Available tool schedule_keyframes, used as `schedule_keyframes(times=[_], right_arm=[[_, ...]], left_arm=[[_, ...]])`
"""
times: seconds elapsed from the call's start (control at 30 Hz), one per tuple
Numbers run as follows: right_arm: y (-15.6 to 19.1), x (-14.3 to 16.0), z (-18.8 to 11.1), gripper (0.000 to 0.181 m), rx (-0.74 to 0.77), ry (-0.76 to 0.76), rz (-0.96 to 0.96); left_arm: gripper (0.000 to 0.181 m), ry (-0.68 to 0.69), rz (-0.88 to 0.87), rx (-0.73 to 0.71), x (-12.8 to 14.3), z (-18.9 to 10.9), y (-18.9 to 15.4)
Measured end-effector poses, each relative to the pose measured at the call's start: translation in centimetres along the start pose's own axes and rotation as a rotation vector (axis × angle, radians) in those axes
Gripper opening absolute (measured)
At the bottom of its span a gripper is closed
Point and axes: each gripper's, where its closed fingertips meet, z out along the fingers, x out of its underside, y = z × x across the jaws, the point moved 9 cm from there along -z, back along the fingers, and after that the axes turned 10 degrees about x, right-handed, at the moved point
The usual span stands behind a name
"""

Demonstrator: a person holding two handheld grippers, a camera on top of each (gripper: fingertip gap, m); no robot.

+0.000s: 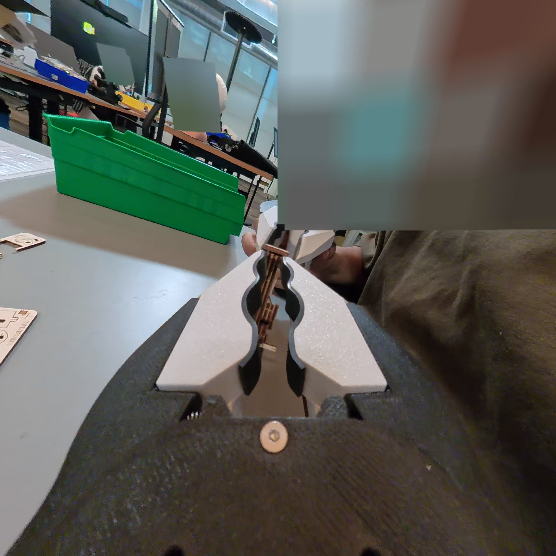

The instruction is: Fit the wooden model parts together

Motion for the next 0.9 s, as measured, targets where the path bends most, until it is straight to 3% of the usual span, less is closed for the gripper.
schedule_keyframes(times=[0.5, 0.9], right_arm=[[1.7, 0.2, -0.2, 0.013, 0.058, -0.004, -0.376], [1.4, 0.1, -0.5, 0.019, 0.041, -0.032, -0.385]], left_arm=[[0.006, 0.048, 0.155, 0.047, 0.0, 0.2, -1.4], [0.006, 0.055, 0.209, 0.036, -0.1, 0.4, -1.8]])
